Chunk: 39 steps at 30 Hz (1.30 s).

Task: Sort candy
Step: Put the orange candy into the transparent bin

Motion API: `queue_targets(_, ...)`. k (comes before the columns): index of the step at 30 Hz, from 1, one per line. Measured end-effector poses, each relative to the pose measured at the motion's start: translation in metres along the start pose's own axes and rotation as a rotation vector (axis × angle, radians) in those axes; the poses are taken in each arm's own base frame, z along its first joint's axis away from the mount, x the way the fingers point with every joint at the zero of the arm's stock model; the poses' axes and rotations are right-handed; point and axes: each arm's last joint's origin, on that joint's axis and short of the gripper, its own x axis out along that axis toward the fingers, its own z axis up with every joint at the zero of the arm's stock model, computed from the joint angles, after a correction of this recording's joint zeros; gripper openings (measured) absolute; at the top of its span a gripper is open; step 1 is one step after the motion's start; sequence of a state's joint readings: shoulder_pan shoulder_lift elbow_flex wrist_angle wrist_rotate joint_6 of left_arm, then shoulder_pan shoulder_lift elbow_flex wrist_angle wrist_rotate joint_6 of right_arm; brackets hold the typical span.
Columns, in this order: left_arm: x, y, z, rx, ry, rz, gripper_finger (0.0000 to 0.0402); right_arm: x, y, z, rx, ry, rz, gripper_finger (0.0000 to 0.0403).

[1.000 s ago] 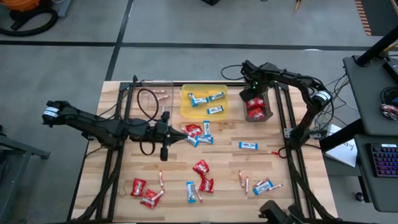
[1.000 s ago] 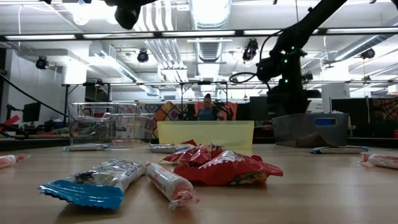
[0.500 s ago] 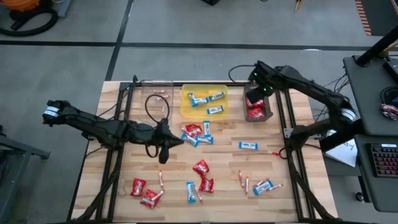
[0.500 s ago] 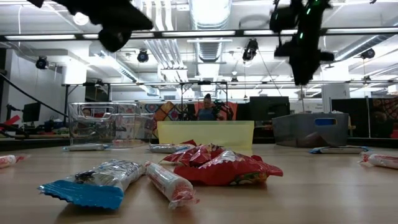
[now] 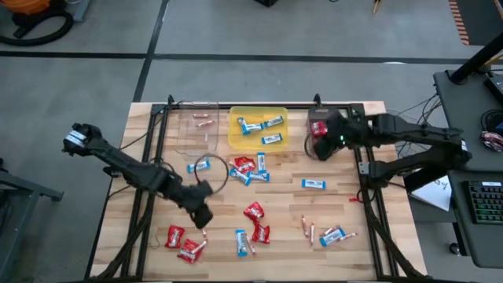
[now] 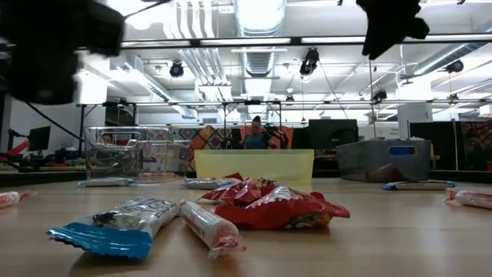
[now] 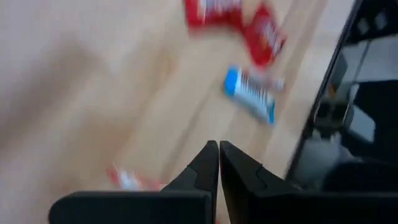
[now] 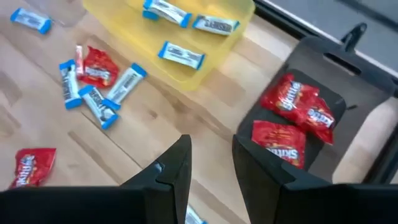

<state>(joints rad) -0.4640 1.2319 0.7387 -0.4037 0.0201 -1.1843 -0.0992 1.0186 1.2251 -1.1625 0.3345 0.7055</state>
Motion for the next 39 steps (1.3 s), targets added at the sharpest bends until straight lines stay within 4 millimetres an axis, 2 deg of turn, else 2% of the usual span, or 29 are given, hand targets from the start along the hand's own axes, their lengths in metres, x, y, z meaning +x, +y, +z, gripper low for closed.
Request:
queue_targets(7, 0.016, -0.015, -0.036, -0.164, 0.193, 0.102, 0.0, 0.01, 0.033, -0.012, -0.094, 0.012, 0.027, 0.0111)
queue_targets(13, 0.022, -0.021, -0.039, -0.235, 0.129, 0.33, 0.0006, 0.026, 0.048, -0.016, -0.173, 0.056, -0.004, 0.0111)
queue_targets(18, 0.041, -0.028, -0.038, -0.213, 0.099, 0.427, 0.0038, 0.035, 0.053, -0.016, -0.196, 0.078, -0.025, 0.0111)
queue_targets(23, 0.063, -0.029, -0.04, -0.19, 0.105, 0.492, 0.0088, 0.036, 0.054, -0.016, -0.212, 0.081, -0.028, 0.0111)
queue_targets(31, 0.085, -0.021, -0.044, -0.176, 0.106, 0.577, 0.0155, 0.036, 0.054, -0.016, -0.212, 0.081, -0.026, 0.0111)
queue_targets(35, 0.091, -0.019, -0.044, -0.164, 0.102, 0.591, 0.0161, 0.036, 0.054, -0.016, -0.211, 0.081, -0.025, 0.0111)
queue_targets(39, 0.094, -0.018, -0.045, -0.149, 0.104, 0.601, 0.0144, 0.036, 0.054, -0.016, -0.209, 0.078, -0.022, 0.0111)
